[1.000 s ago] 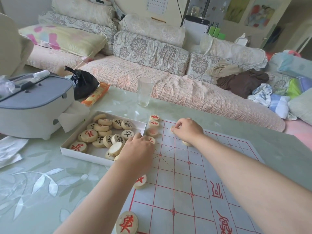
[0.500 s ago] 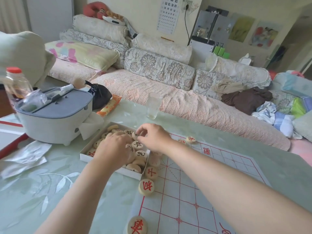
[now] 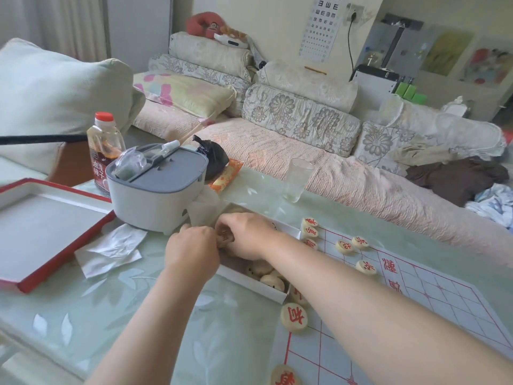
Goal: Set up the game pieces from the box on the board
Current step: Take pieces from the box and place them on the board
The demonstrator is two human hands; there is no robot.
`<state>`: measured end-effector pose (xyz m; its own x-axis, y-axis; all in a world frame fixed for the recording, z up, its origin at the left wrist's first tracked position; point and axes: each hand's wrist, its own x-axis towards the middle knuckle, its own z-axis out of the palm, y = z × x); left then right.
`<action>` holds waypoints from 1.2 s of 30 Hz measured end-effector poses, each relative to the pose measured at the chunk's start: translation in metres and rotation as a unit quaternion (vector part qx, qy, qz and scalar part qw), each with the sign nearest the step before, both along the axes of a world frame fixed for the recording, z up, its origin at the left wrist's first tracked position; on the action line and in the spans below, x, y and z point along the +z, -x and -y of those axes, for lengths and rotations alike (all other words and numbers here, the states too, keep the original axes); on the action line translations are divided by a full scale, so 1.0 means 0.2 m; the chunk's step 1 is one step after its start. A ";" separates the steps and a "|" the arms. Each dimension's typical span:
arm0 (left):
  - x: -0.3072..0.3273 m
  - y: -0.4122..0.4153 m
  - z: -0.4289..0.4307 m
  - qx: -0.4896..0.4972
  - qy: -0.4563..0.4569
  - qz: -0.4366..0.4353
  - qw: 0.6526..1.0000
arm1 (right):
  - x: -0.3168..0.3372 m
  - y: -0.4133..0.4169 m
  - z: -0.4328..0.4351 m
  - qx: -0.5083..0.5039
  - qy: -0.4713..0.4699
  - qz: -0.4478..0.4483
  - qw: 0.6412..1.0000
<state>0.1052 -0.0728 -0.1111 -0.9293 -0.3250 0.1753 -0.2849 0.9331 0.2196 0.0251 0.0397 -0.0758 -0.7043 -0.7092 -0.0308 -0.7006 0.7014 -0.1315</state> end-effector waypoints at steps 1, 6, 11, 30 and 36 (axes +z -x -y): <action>0.00 0.00 0.00 0.001 0.009 -0.001 1.000 | 0.00 0.00 0.00 -0.001 0.015 0.005 1.000; -0.01 -0.01 -0.01 0.004 0.027 0.012 1.000 | 0.00 0.01 -0.06 -0.005 0.093 0.007 0.996; 0.02 -0.01 -0.04 -0.004 0.045 0.034 0.998 | 0.01 -0.02 -0.19 -0.047 0.115 0.021 0.992; -0.01 0.05 -0.10 -0.023 -0.020 0.040 0.999 | -0.04 -0.09 -0.41 -0.081 0.148 0.023 0.985; 0.00 0.02 -0.18 -0.007 0.017 0.078 0.997 | -0.05 -0.08 -0.39 -0.088 0.139 0.027 0.986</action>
<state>0.1020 -0.0367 -0.1117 -0.9504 -0.3086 0.0395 -0.3003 0.9432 0.1421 0.0419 0.1175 -0.0850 -0.8194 -0.5631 0.1069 -0.5587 0.7430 -0.3685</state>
